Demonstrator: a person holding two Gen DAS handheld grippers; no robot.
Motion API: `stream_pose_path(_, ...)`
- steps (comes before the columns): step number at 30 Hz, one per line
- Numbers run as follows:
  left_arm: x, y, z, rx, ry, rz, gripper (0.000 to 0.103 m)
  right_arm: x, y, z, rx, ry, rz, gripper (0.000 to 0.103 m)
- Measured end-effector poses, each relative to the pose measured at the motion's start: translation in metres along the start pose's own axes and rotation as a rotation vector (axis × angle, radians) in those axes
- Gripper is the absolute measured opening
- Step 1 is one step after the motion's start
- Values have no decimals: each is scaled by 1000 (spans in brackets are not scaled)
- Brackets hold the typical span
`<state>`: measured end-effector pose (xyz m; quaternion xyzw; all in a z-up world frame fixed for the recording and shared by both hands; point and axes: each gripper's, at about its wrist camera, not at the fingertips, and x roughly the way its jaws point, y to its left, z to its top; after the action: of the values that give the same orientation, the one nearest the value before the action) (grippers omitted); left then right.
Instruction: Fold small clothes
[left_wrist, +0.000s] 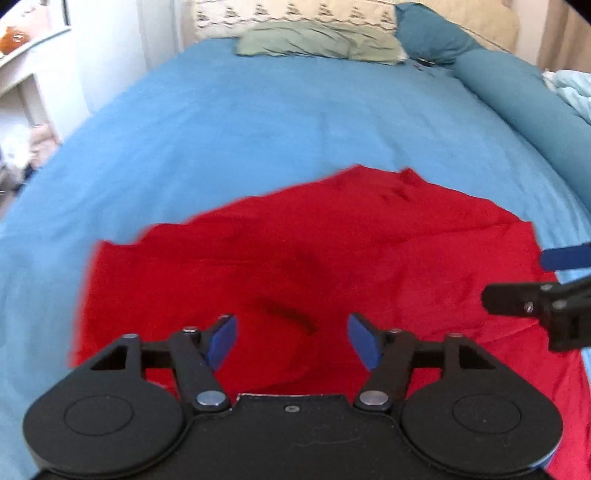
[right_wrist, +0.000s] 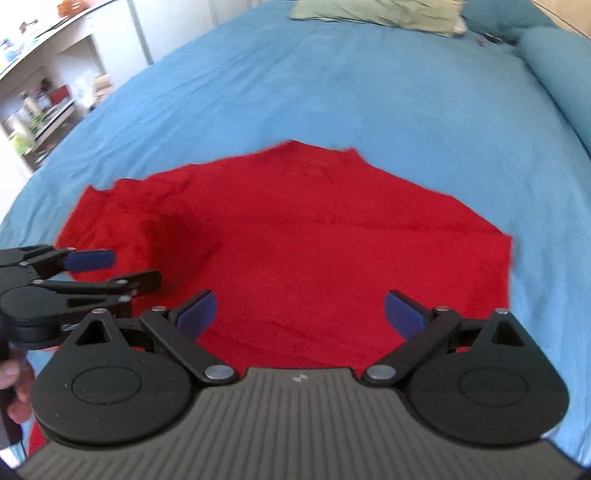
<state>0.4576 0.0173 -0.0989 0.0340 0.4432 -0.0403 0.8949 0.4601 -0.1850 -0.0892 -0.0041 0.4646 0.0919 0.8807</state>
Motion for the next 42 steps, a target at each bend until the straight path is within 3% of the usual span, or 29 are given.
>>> stream_pose_path(7,1,86,-19,-47,63,132,73,20,76,20,-150,31,57,103)
stream_pose_path(13,18,124,-32,-51,77,151,73,84,127,23,-250,43,7,80)
stream_pose_path(14,22,127,-33,-51,79,152,73,99,131,22,-259,67,0,62)
stream_pose_path(15,22,130,-35,-52,80,153,73,108,131,22,-258,87,0,29)
stream_pose_path(16,24,131,-36,-53,84,150,73,113,129,24,-245,96,-2,23)
stream_pose_path(20,22,133,-35,-55,93,121,73,83,100,36,-153,-41,8,23)
stream_pose_path(24,24,125,-34,-27,93,80,73,48,58,37,-106,-174,-85,23)
stream_pose_path(26,27,119,-34,-15,96,68,73,47,33,30,-54,-186,-137,23)
stream_pose_path(29,34,112,-34,1,102,42,73,64,-11,9,82,-130,-174,24)
stream_pose_path(31,41,105,-36,25,107,30,73,71,-33,-5,167,-109,-149,30)
stream_pose_path(32,44,102,-37,35,107,23,73,73,-41,-11,209,-102,-139,43)
stream_pose_path(33,46,98,-37,45,107,23,73,72,-47,-15,241,-96,-136,63)
stream_pose_path(35,49,92,-35,59,102,29,73,65,-50,-22,255,-121,-132,77)
stream_pose_path(39,51,91,-32,50,98,33,73,64,-51,-22,251,-103,-110,81)
stream_pose_path(42,50,88,-31,51,101,41,73,66,-57,-17,324,-119,-72,81)
